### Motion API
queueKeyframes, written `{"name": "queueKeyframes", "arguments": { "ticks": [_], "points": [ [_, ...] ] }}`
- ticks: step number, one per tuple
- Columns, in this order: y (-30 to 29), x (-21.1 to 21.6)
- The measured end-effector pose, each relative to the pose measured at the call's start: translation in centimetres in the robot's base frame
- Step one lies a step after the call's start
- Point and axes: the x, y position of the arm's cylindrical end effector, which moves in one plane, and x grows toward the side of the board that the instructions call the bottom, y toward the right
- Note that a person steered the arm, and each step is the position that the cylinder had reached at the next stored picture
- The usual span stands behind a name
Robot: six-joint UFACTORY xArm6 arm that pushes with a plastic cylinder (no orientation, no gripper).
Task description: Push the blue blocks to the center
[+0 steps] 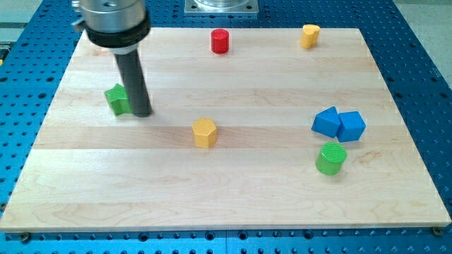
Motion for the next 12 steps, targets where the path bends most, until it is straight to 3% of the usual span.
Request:
{"name": "queueKeyframes", "arguments": {
  "ticks": [1,10,11,12],
  "points": [
    [-3.4,0.3],
    [10.7,0.9],
    [14.7,0.9],
    [24.3,0.8]
  ]
}}
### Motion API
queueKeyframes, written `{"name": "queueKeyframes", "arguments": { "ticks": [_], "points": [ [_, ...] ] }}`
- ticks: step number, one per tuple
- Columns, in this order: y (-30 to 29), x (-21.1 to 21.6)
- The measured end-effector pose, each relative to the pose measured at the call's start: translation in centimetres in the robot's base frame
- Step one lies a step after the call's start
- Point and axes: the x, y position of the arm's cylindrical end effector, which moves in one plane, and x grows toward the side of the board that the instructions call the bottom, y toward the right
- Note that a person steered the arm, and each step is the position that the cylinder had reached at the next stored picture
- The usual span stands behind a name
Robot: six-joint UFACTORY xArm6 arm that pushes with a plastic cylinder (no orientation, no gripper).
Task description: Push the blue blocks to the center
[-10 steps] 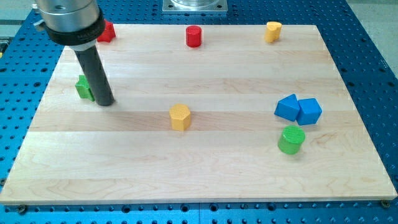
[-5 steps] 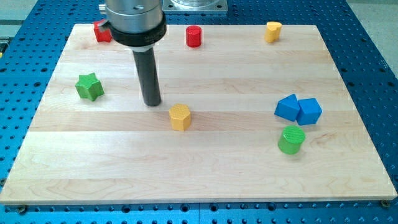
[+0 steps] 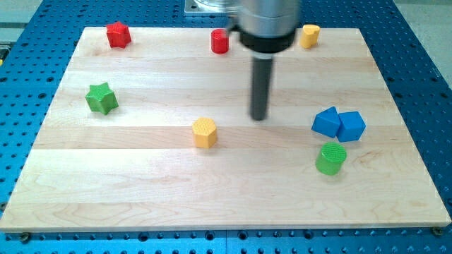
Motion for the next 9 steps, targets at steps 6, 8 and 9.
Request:
{"name": "queueKeyframes", "arguments": {
  "ticks": [6,8,9],
  "points": [
    [7.0,3.4],
    [-6.7,5.1],
    [-6.9,12.6]
  ]
}}
